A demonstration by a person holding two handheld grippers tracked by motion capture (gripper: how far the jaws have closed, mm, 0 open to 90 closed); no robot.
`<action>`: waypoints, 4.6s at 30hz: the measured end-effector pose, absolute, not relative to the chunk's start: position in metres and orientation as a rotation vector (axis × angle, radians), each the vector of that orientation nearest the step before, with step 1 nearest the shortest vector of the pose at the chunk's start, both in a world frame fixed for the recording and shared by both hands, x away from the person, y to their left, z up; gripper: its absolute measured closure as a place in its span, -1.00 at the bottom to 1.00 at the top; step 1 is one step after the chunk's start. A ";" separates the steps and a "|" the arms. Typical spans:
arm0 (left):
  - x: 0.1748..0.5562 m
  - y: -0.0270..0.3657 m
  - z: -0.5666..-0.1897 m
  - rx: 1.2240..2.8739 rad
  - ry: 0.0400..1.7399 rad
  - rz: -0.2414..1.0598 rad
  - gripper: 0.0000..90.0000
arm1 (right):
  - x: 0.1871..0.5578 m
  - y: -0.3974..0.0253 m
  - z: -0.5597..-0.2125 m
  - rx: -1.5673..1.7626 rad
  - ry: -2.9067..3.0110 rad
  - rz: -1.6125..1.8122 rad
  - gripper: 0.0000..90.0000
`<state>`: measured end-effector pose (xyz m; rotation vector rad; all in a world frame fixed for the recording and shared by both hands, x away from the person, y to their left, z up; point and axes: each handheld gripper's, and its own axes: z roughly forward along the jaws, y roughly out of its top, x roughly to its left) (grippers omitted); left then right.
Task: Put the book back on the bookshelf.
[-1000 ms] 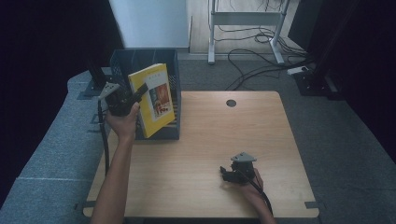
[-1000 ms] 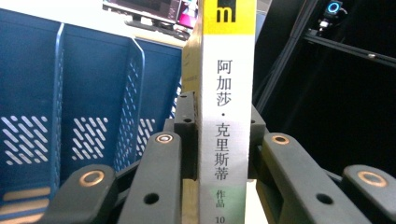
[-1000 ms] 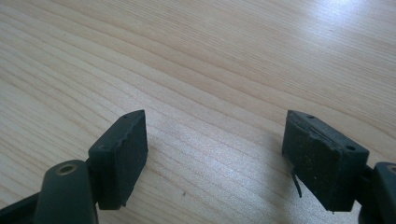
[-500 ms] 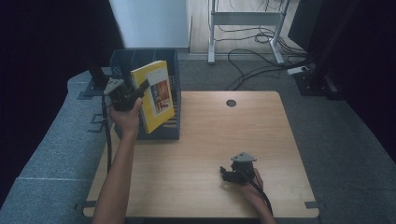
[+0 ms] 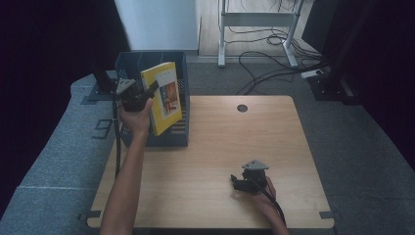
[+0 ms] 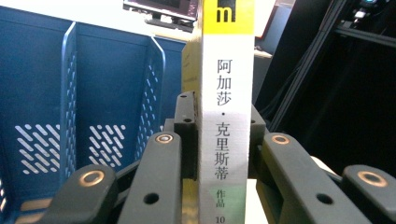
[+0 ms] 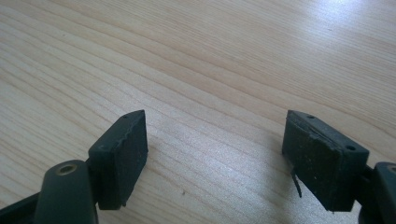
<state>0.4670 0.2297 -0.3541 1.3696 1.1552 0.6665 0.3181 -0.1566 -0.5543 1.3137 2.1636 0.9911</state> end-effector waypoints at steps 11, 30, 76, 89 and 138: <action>0.483 0.218 -0.359 1.402 1.167 0.679 0.68 | 0.318 -0.157 -0.554 1.314 2.161 0.989 -0.52; 0.512 0.206 -0.374 1.407 1.189 0.693 0.68 | 0.317 -0.157 -0.554 1.322 2.156 0.988 -0.51; 0.532 0.188 -0.421 1.448 1.230 0.767 0.67 | 0.314 -0.156 -0.554 1.338 2.140 0.981 -0.50; 0.501 0.197 -0.424 1.476 1.222 0.721 0.64 | 0.313 -0.156 -0.554 1.338 2.140 0.979 -0.50; 0.488 0.189 -0.419 1.519 1.212 0.784 0.67 | 0.312 -0.156 -0.554 1.341 2.139 0.977 -0.50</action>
